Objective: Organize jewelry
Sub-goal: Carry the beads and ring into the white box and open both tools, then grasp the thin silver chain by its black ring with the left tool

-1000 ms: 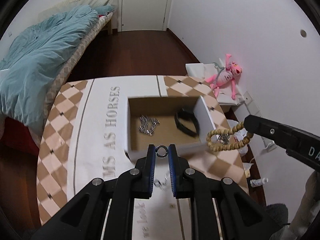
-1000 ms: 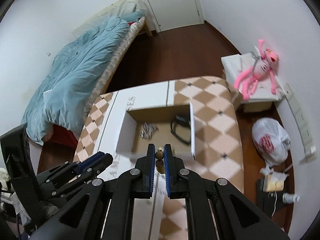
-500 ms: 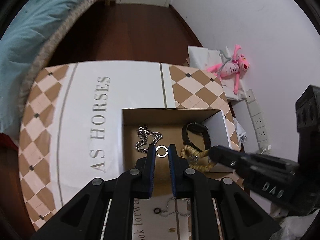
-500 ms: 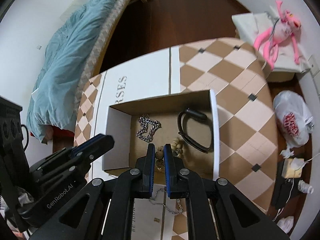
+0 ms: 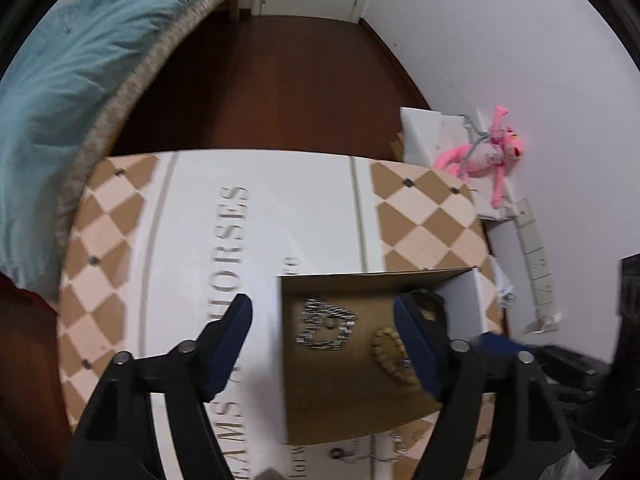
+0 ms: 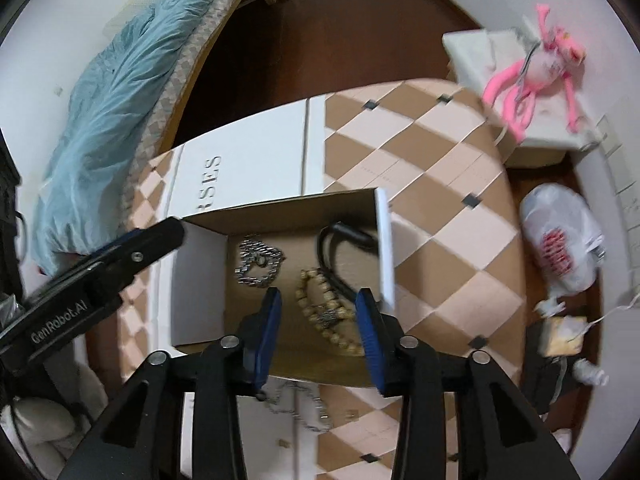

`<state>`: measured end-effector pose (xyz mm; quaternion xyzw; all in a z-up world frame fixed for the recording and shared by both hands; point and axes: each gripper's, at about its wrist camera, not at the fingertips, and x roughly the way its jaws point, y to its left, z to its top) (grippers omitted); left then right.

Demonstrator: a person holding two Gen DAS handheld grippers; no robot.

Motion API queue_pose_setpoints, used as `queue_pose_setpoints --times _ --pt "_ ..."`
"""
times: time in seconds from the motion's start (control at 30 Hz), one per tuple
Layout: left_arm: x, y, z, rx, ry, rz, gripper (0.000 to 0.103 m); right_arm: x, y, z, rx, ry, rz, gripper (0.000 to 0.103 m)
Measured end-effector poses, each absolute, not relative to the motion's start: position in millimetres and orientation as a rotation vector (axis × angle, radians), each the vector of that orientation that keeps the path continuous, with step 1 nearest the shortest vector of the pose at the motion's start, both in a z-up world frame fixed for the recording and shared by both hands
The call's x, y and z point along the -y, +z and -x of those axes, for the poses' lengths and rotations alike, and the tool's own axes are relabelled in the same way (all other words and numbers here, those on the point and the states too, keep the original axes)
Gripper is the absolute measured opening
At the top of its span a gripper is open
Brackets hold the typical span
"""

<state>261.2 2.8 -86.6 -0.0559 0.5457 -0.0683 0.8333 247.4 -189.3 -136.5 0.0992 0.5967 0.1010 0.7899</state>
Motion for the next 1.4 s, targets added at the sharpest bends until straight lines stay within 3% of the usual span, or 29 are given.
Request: queue_pose_setpoints --times 0.07,0.13,0.17,0.47,0.77,0.97,1.0,1.07,1.13,1.4 --pt "-7 -87 -258 -1.148 -0.101 0.078 0.083 186 -132 -242 -1.252 0.165 -0.127 0.074" --pt "-10 -87 -251 -1.129 -0.056 0.039 0.098 183 -129 -238 -1.228 0.119 -0.058 0.086" --pt "-12 -88 -247 -1.118 -0.032 0.020 0.098 181 -129 -234 -1.216 0.093 -0.021 0.092" --pt "-19 -97 -215 -1.088 0.033 -0.025 0.099 173 -129 -219 -1.168 0.031 0.068 0.098" --pt "-20 -59 -186 -0.983 0.048 -0.020 0.099 170 -91 -182 -1.072 0.076 0.033 0.098" --pt "-19 -77 -145 -0.970 0.088 -0.047 0.099 176 -128 -138 -1.093 0.078 0.010 0.097" --pt "-19 -85 -140 -0.983 0.093 -0.053 0.099 177 -139 -133 -1.108 0.086 -0.003 0.095" --pt "-18 -107 -131 -1.030 0.090 -0.055 0.099 181 -164 -126 -1.156 0.109 -0.053 0.066" --pt "-18 -132 -127 -1.089 0.089 -0.050 0.099 184 -184 -122 -1.186 0.118 -0.083 0.054" --pt "-18 -177 -115 -1.168 0.101 -0.056 0.099 177 -216 -111 -1.155 0.135 -0.079 0.052"
